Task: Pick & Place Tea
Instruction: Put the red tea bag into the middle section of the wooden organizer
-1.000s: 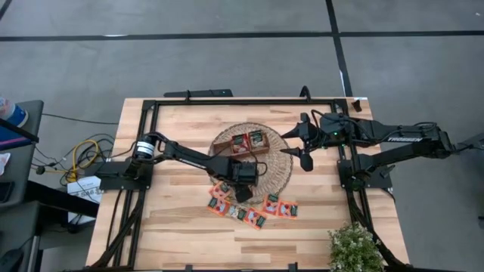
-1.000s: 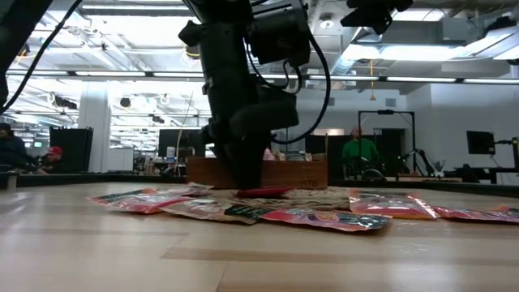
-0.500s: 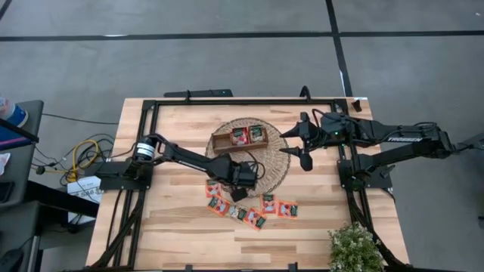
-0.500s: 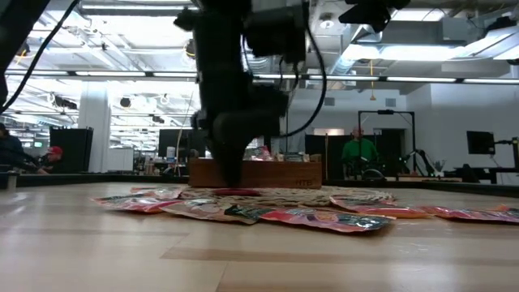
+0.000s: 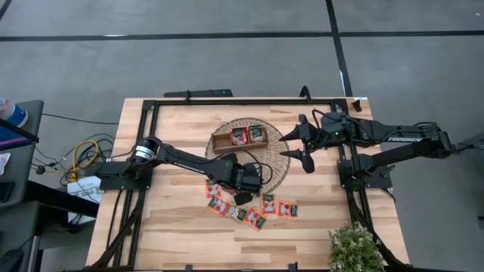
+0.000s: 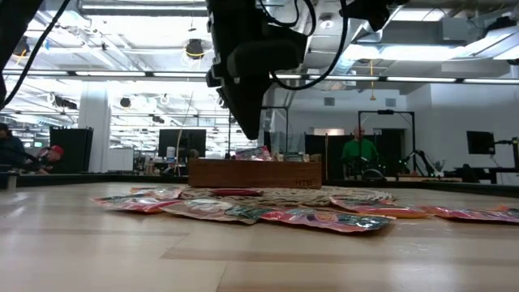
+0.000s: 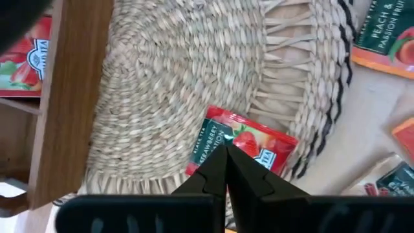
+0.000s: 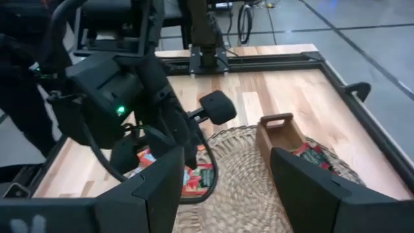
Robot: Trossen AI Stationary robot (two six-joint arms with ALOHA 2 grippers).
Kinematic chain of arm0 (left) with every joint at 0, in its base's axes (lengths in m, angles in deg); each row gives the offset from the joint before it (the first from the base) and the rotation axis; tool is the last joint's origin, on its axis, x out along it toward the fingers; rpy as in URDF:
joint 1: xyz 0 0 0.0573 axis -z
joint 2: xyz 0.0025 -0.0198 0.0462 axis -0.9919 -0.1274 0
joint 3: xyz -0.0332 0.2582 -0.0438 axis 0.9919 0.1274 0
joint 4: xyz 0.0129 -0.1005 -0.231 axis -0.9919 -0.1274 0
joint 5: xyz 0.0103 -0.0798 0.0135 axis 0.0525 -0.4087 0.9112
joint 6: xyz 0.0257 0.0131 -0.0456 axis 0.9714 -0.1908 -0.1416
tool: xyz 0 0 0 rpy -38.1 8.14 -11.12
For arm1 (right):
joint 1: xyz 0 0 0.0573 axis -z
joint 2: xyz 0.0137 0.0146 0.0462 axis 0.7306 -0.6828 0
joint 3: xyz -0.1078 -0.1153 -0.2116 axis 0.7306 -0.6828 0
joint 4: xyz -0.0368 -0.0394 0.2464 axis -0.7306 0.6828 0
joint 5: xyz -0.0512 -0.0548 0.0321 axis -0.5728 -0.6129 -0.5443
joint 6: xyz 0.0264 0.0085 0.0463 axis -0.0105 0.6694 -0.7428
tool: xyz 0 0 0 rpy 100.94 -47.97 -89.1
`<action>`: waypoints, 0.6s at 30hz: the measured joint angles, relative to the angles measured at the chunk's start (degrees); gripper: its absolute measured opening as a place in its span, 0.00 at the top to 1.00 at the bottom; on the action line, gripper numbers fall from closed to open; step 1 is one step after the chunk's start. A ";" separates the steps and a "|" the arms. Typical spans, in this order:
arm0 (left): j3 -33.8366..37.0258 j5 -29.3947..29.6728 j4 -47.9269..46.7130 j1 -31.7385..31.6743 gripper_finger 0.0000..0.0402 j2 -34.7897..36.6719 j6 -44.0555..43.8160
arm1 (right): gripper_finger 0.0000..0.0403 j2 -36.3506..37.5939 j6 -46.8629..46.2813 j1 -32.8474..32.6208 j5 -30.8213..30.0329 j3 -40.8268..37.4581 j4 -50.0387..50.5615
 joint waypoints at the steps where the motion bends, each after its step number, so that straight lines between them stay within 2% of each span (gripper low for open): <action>1: -0.08 -0.04 0.07 -0.02 1.00 -0.27 0.00 | 0.44 0.00 -0.17 0.00 0.30 0.00 0.24; 5: 0.00 -0.85 -0.24 -0.09 0.95 -1.61 -0.03 | 0.44 0.00 -0.20 0.02 0.33 0.00 0.49; 12: 0.06 -2.48 -2.28 -0.65 0.78 -4.68 -1.14 | 0.44 0.00 -0.20 0.02 0.36 0.00 0.45; 18: 1.25 -6.64 0.56 -1.83 0.68 -5.82 -0.76 | 0.44 0.00 -0.21 0.02 0.37 0.00 0.49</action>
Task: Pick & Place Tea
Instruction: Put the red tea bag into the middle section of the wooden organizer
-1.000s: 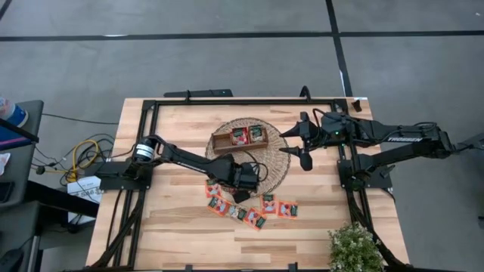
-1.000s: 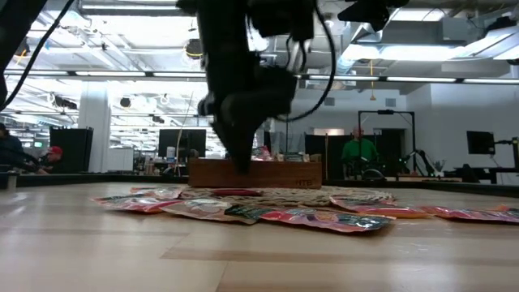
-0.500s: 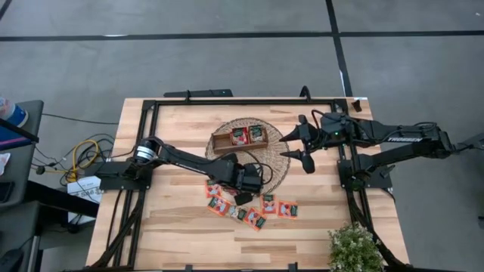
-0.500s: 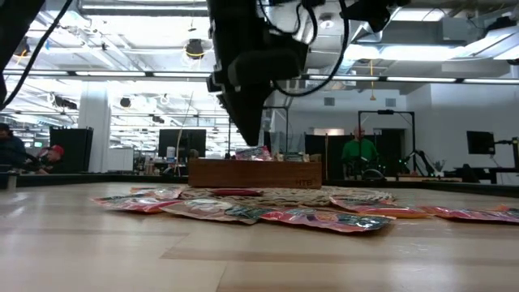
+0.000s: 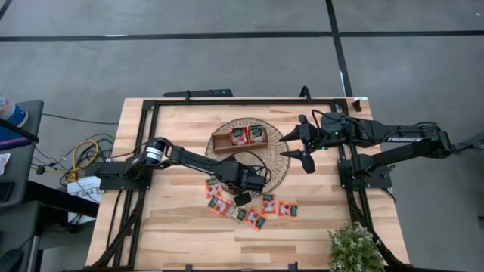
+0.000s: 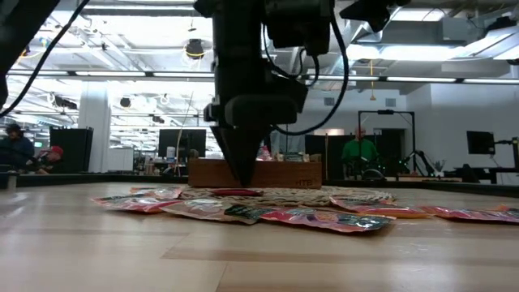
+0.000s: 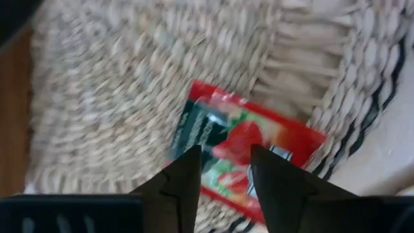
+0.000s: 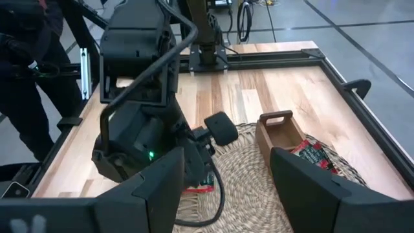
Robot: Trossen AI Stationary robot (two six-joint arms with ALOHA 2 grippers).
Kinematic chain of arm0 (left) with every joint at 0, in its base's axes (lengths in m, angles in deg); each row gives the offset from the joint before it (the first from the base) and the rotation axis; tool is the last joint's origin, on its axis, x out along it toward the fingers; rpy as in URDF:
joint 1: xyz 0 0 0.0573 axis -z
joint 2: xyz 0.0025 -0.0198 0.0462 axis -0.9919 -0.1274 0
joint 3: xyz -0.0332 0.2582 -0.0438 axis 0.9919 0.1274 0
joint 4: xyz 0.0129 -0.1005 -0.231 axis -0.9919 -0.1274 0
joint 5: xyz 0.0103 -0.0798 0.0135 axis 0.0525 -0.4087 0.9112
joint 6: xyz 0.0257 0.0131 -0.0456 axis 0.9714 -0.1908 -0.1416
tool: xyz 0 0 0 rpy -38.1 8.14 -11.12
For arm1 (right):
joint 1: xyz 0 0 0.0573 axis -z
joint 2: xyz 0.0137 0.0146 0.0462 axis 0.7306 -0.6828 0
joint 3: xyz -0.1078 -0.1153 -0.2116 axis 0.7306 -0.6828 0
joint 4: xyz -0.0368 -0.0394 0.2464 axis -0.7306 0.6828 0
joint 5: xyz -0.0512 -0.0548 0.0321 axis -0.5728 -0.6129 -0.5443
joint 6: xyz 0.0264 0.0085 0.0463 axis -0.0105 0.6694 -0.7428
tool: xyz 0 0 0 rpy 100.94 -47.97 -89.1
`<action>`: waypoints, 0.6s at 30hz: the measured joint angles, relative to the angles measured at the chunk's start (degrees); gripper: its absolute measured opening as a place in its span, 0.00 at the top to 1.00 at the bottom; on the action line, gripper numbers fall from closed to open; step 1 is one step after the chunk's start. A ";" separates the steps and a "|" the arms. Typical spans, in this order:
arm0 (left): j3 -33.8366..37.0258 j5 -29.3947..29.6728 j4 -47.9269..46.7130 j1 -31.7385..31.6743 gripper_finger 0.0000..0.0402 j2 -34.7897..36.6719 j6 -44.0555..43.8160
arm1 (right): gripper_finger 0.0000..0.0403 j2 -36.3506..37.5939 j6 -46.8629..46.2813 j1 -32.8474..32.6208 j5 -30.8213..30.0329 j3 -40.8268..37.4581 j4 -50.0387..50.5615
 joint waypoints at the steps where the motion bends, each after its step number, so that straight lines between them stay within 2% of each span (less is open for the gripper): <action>1: 0.00 -0.10 0.33 -0.17 0.67 -0.08 0.37 | 0.44 -0.02 -0.01 0.00 0.01 0.00 0.00; 12: -0.37 -3.17 1.42 -2.02 0.67 -4.60 0.95 | 0.44 0.00 0.05 0.00 0.12 0.00 1.51; 15: -0.44 -3.68 1.52 -2.02 0.71 -5.17 0.91 | 0.44 0.00 0.06 0.00 0.12 0.00 1.74; 18: -0.40 -3.88 1.85 -1.93 0.79 -5.24 0.54 | 0.44 0.00 0.08 0.00 0.12 0.00 1.75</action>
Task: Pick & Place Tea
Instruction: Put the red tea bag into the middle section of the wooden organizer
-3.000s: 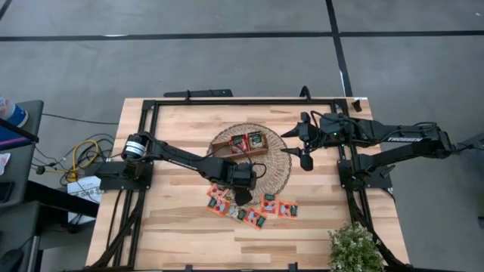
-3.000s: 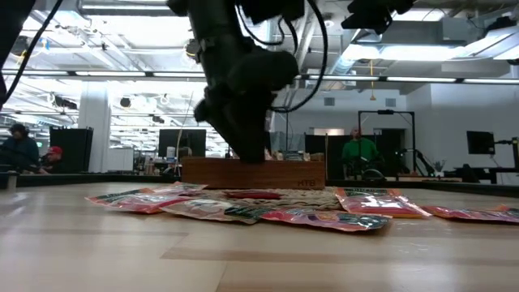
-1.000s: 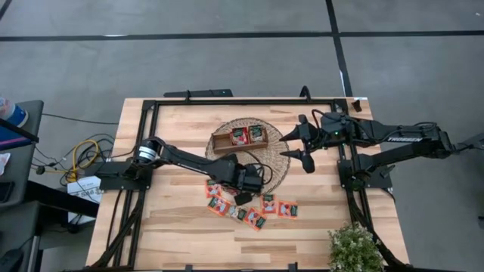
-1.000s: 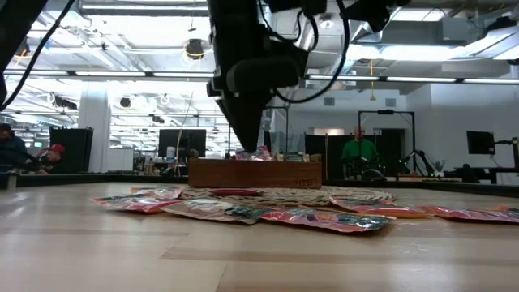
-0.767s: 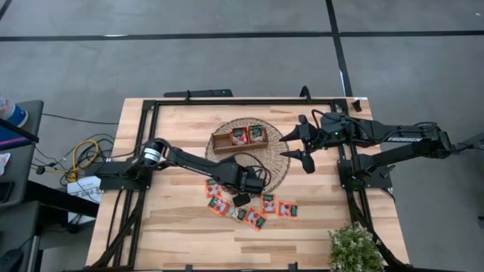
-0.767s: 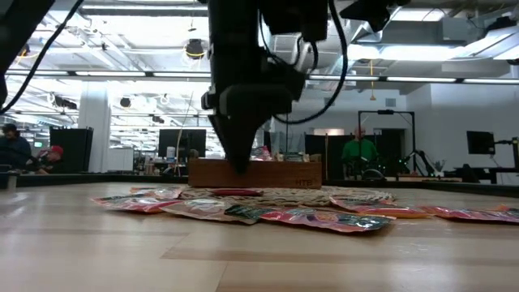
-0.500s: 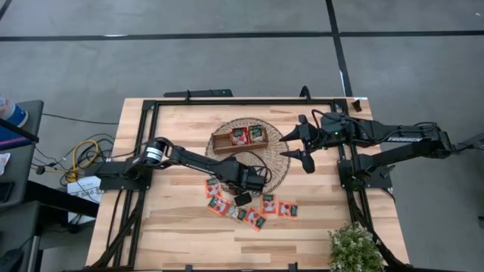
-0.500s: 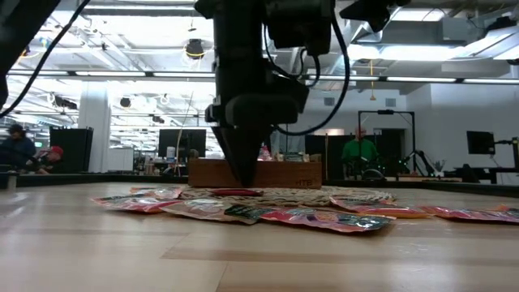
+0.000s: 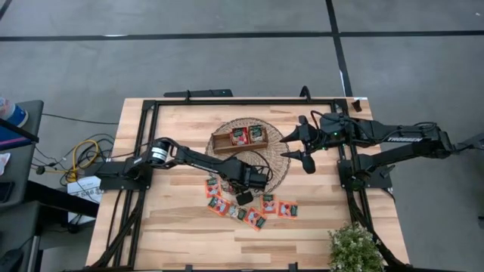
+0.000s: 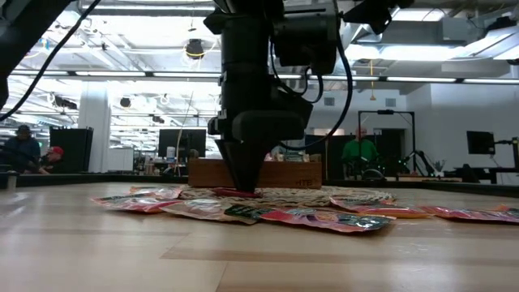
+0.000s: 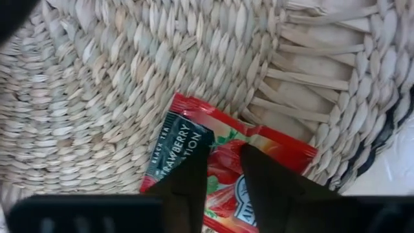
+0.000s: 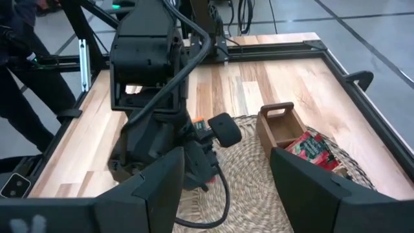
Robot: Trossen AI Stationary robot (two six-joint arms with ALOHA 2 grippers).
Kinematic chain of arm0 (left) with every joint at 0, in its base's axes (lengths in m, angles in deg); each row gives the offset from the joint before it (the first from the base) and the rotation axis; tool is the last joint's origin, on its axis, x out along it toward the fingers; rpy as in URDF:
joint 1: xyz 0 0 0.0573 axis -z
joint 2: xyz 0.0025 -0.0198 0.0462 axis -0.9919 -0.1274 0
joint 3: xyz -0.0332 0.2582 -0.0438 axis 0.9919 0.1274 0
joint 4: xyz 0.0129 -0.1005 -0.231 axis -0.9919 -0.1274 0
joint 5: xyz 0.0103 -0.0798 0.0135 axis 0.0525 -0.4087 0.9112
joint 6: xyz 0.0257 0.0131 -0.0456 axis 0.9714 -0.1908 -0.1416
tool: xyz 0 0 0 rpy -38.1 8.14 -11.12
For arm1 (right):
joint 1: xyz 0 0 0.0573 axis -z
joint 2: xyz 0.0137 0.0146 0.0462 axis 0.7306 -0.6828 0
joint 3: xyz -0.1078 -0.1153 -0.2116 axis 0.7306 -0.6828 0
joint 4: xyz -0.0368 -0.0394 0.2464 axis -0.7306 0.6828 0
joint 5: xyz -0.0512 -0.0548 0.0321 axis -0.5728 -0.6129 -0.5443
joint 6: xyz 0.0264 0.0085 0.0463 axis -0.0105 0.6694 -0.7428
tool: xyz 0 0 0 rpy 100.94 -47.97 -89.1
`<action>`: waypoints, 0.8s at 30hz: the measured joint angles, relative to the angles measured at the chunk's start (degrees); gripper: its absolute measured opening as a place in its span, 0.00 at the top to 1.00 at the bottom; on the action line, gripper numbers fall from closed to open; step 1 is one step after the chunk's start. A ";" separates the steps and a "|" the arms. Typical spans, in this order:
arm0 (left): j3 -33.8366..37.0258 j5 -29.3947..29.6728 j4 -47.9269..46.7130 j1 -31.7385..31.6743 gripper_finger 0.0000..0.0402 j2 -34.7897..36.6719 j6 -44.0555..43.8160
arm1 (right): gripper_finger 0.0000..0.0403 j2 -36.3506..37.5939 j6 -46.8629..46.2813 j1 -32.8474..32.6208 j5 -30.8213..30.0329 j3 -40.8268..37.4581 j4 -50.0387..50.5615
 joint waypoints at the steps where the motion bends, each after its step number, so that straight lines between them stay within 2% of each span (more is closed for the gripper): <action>1: 0.02 0.50 0.07 0.23 0.83 0.04 -0.41 | 0.44 0.00 0.00 0.00 0.00 0.00 0.02; 3: 0.14 1.83 0.10 0.82 0.92 0.17 -1.21 | 0.44 -0.01 0.00 0.00 0.00 0.00 0.01; 5: -0.10 2.99 -0.38 1.33 0.98 0.12 -2.10 | 0.44 0.00 0.06 0.00 0.00 0.00 0.02; 15: -6.11 10.28 -10.05 3.39 1.00 -0.68 -3.81 | 0.44 0.00 -0.07 0.00 -0.02 -0.02 0.00; 24: -10.55 13.65 -17.01 4.70 1.00 -0.64 -5.35 | 0.44 -0.01 -0.11 0.00 -0.02 -0.02 0.00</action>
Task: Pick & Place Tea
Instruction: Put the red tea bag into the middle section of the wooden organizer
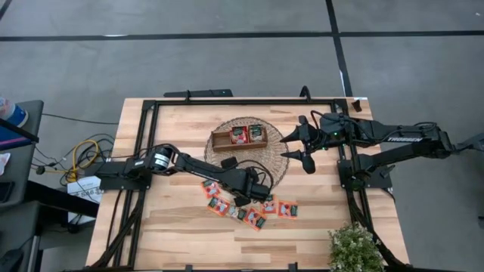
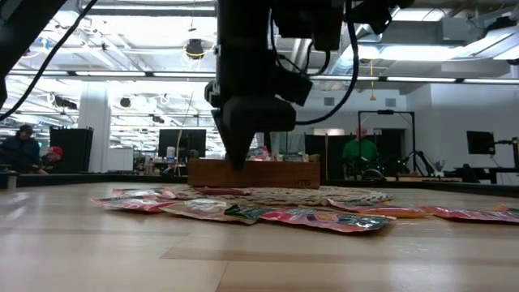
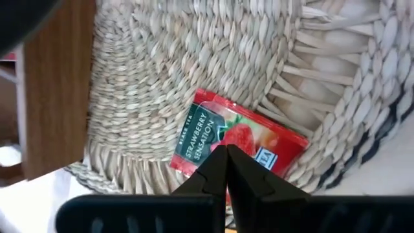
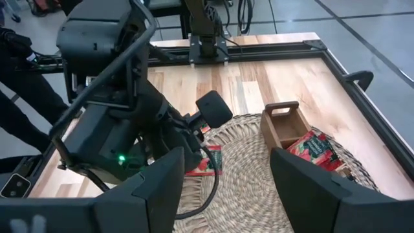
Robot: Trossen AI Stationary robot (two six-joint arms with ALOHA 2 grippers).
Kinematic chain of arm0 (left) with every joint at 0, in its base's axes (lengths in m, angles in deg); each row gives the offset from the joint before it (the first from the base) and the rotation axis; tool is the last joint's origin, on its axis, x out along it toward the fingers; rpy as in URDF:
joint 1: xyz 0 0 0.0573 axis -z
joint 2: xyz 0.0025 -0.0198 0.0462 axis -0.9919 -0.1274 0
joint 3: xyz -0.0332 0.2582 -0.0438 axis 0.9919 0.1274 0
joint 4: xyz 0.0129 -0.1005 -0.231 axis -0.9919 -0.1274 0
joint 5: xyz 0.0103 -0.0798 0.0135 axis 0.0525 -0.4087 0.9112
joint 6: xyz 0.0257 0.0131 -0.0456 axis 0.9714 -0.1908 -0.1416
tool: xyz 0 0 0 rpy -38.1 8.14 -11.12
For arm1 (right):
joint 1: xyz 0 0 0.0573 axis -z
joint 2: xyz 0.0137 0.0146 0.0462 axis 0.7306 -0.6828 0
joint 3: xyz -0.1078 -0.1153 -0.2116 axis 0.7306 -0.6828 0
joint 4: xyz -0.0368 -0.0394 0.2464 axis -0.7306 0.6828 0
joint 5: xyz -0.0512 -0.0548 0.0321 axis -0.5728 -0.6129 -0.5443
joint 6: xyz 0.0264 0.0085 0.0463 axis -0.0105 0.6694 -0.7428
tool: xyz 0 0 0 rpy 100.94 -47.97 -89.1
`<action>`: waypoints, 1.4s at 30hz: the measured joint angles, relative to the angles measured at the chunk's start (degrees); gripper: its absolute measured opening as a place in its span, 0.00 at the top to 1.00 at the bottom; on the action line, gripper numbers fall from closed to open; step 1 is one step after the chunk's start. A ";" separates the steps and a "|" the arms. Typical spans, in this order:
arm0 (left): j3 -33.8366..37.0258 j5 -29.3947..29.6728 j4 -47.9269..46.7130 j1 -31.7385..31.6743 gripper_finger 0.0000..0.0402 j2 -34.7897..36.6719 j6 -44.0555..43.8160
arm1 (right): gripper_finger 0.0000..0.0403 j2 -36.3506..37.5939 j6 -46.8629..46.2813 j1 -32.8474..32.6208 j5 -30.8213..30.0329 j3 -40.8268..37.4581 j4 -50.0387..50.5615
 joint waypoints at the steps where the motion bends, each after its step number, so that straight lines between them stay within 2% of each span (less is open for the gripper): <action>1: -0.19 0.19 -0.65 0.12 1.00 0.06 -0.15 | 0.44 0.01 -0.07 0.00 0.00 0.00 0.00; 10: -0.28 1.10 -0.90 0.09 1.00 0.19 -0.23 | 0.44 0.01 -0.65 -0.04 1.29 0.00 0.00; 13: -0.33 4.36 -1.30 0.38 1.00 0.22 1.31 | 0.44 0.00 -1.03 -0.42 1.42 0.00 0.10; 18: -0.37 0.61 -4.92 1.41 1.00 0.29 2.90 | 0.44 0.00 -0.98 -1.87 1.38 0.00 0.44; 20: -0.37 1.48 -3.11 1.46 1.00 0.29 3.63 | 0.44 -0.01 -0.98 -2.34 1.38 -0.02 0.44; 23: -0.37 2.19 0.80 1.27 1.00 0.29 -2.25 | 0.44 -0.01 -1.43 -2.97 1.35 -0.02 0.44; 26: -0.37 2.49 4.60 1.61 1.00 0.30 5.12 | 0.44 0.01 -2.36 -3.32 1.32 -0.02 0.44; 28: -0.37 5.71 5.39 2.65 1.00 0.83 8.16 | 0.44 0.00 -2.49 -3.80 1.31 -0.02 0.62; 30: -0.35 10.01 4.35 3.45 1.00 2.68 7.11 | 0.44 0.00 -3.04 -4.19 1.32 -0.02 0.93; 32: -0.36 10.76 3.05 3.74 1.00 5.75 6.37 | 0.44 0.01 -3.41 -4.67 1.31 -0.02 1.14; 35: 1.22 7.78 2.83 3.74 1.00 11.81 9.41 | 0.44 0.01 -3.39 -5.28 1.27 -0.02 1.33; 37: 5.96 3.04 8.13 3.31 1.00 17.12 14.04 | 0.44 0.00 -2.64 -5.29 1.29 -0.02 1.31; 40: 20.26 -8.24 24.89 0.23 1.00 26.43 19.28 | 0.44 -0.01 -2.47 -5.29 1.18 -0.02 1.27; 42: 30.85 -14.06 34.12 -2.72 1.00 31.80 19.41 | 0.44 -0.01 -2.62 -5.29 1.11 -0.02 1.29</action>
